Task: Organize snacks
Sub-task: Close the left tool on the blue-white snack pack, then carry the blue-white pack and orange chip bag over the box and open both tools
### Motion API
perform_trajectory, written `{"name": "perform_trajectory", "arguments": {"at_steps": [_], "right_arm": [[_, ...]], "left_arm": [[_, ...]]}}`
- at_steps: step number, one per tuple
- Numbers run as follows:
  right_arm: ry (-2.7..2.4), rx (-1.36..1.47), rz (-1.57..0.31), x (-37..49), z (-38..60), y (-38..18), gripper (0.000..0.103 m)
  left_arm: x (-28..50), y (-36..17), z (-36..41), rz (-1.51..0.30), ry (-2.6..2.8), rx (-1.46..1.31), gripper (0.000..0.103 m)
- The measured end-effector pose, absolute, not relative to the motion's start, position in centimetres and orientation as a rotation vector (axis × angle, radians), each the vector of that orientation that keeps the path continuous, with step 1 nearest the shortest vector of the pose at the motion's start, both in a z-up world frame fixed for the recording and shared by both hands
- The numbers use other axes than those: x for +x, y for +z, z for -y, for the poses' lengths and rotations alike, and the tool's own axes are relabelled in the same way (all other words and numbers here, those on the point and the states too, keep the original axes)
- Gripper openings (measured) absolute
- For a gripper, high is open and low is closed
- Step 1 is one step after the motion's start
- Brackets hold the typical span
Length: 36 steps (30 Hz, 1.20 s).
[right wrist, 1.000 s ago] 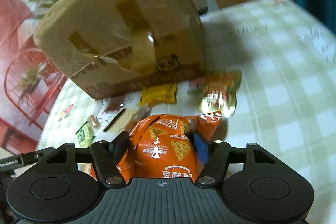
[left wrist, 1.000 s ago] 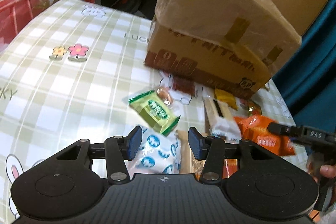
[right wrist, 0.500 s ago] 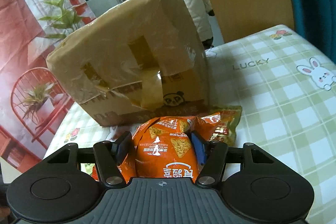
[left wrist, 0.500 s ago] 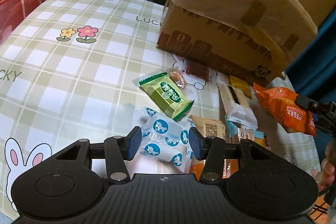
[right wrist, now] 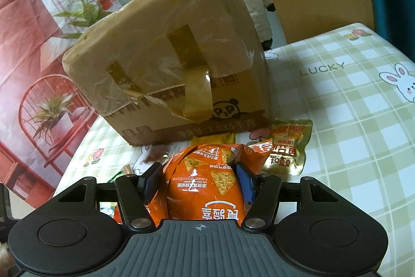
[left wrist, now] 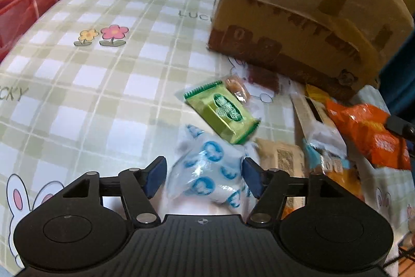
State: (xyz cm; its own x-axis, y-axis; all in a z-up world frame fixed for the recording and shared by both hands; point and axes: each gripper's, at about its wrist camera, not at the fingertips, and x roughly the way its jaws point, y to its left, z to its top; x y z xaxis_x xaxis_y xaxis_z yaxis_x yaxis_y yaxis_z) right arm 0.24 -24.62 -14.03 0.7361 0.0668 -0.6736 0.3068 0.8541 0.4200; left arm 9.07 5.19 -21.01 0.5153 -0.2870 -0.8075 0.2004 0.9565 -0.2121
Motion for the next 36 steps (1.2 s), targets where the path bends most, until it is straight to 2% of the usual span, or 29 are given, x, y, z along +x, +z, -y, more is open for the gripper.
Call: {"name": "perform_trajectory", "arguments": {"at_steps": [2, 3, 11, 24, 36], "right_arm": [[-0.138, 0.543, -0.739, 0.2, 24.6, -14.1, 0.057], [-0.138, 0.542, -0.738, 0.1, 24.6, -14.0, 0.057], [-0.146, 0.547, -0.734, -0.1, 24.7, -14.1, 0.057], [-0.195, 0.481, -0.702, -1.4, 25.8, -12.9, 0.057], [-0.302, 0.433, -0.466, -4.4, 28.8, -6.9, 0.057]], "left_arm": [[9.5, -21.0, -5.0, -0.975, -0.286, -0.067, 0.062], [9.8, -21.0, -5.1, -0.969, -0.281, -0.064, 0.057], [10.9, -20.7, -5.8, -0.944, -0.275, -0.101, 0.049], [8.4, -15.4, -8.4, -0.792, -0.227, -0.18, 0.048], [9.5, -8.0, -7.5, -0.567, -0.269, -0.203, 0.049]]}}
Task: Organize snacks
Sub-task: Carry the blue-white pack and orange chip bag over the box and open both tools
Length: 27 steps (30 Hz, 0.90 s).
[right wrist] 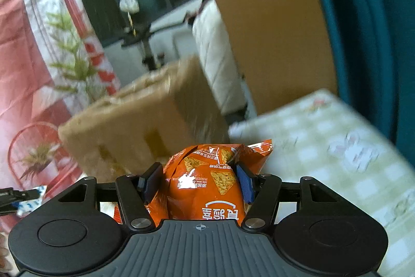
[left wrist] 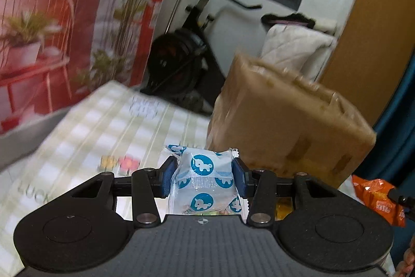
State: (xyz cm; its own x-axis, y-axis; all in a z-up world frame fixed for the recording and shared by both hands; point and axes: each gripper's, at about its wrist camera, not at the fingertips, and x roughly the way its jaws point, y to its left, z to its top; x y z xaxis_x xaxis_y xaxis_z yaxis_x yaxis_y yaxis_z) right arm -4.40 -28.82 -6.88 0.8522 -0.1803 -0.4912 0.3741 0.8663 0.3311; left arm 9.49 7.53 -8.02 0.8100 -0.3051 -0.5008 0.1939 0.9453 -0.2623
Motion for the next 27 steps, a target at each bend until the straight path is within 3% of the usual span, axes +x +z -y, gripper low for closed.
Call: {"name": "perform_trajectory", "arguments": {"at_steps": [9, 15, 25, 27], "right_arm": [[-0.35, 0.397, -0.244, -4.3, 31.3, -2.7, 0.057], [-0.232, 0.346, -0.185, 0.7, 32.4, 1.0, 0.057], [-0.085, 0.252, -0.399, 16.1, 31.5, 0.8, 0.058], [-0.087, 0.244, -0.433, 17.8, 30.8, -0.1, 0.061]], "left_arm": [[11.6, -4.5, -4.9, -0.453, -0.331, -0.187, 0.049], [15.1, -1.2, -1.3, -0.378, -0.42, -0.141, 0.049], [24.9, -1.7, 6.2, -0.519, -0.448, -0.074, 0.05], [25.9, -2.3, 6.4, -0.561, -0.443, -0.072, 0.058]]}}
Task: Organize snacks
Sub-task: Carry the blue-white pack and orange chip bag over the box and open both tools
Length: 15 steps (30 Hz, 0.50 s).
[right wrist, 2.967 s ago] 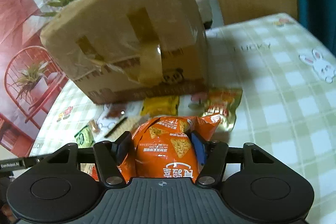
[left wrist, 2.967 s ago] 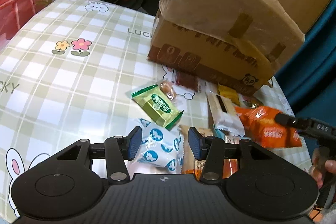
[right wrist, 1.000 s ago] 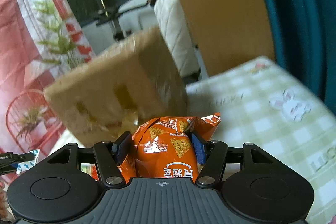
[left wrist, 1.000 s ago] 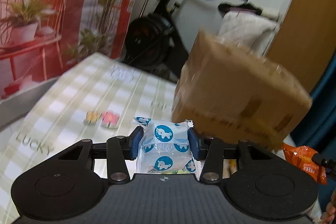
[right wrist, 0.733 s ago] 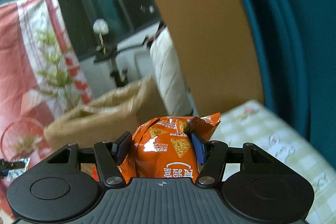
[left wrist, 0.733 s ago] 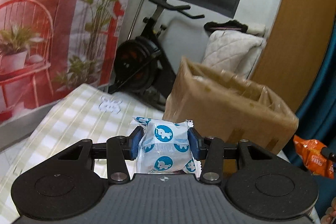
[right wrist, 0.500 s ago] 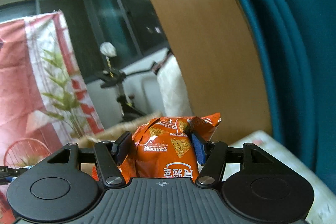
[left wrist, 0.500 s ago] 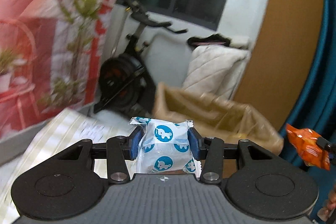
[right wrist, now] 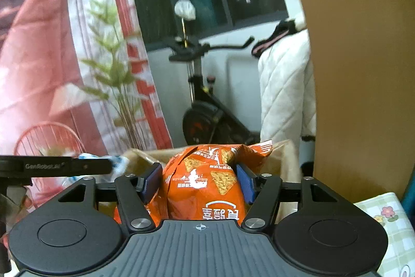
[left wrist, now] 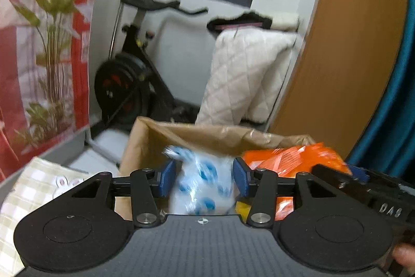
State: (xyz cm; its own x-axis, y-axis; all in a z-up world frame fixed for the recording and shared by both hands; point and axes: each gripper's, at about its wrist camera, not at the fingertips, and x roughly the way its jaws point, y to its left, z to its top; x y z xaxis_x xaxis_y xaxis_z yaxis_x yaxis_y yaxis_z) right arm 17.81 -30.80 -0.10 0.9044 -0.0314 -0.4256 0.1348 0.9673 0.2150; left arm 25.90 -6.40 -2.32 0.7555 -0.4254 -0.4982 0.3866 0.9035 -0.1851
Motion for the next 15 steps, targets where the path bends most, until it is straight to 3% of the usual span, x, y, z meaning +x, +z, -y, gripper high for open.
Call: {"name": "perform_trajectory", "arguments": {"at_steps": [2, 15], "right_arm": [[-0.078, 0.239, -0.461, 19.0, 30.1, -0.8, 0.084], [0.018, 0.253, -0.437, 11.5, 29.4, 0.0, 0.074]], "left_arm": [[26.4, -2.8, 6.1, -0.574, -0.435, -0.068, 0.066], [20.3, -2.0, -0.4, -0.521, -0.433, -0.055, 0.066]]}}
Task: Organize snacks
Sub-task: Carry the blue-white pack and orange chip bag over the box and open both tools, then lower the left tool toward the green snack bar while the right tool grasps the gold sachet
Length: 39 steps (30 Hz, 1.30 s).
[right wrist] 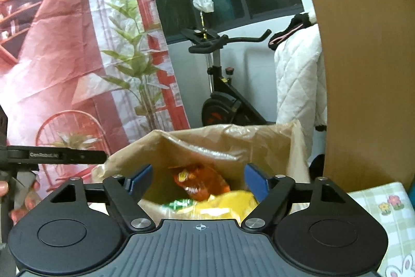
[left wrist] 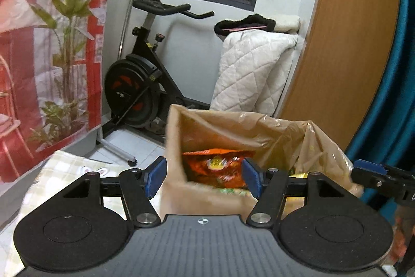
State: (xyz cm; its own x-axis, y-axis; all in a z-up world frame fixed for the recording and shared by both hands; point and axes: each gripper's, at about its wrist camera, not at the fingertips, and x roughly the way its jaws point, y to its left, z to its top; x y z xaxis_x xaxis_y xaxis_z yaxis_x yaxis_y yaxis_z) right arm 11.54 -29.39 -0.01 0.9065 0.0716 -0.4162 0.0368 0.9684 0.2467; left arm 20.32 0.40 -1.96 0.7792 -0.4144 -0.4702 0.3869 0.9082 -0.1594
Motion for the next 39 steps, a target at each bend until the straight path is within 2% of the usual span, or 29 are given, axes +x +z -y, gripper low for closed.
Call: {"name": "perform_trajectory", "arguments": {"at_steps": [7, 15, 26, 39], "right_arm": [[-0.025, 0.241, -0.431, 5.8, 29.9, -1.1, 0.07], [-0.153, 0.28, -0.56, 2.7, 30.4, -7.7, 0.066], [-0.288, 0.231, -0.81, 3.6, 30.5, -16.5, 0.067], [-0.357, 0.217, -0.885, 6.6, 29.7, -19.9, 0.068]], "left_arm": [[16.5, -3.7, -4.1, -0.541, -0.397, -0.074, 0.065], [15.1, -8.5, -6.7, -0.626, -0.298, -0.122, 0.064], [14.5, -11.9, -7.4, -0.643, -0.197, -0.086, 0.063], [14.1, -13.4, -7.5, -0.686, -0.179, -0.088, 0.062]]}}
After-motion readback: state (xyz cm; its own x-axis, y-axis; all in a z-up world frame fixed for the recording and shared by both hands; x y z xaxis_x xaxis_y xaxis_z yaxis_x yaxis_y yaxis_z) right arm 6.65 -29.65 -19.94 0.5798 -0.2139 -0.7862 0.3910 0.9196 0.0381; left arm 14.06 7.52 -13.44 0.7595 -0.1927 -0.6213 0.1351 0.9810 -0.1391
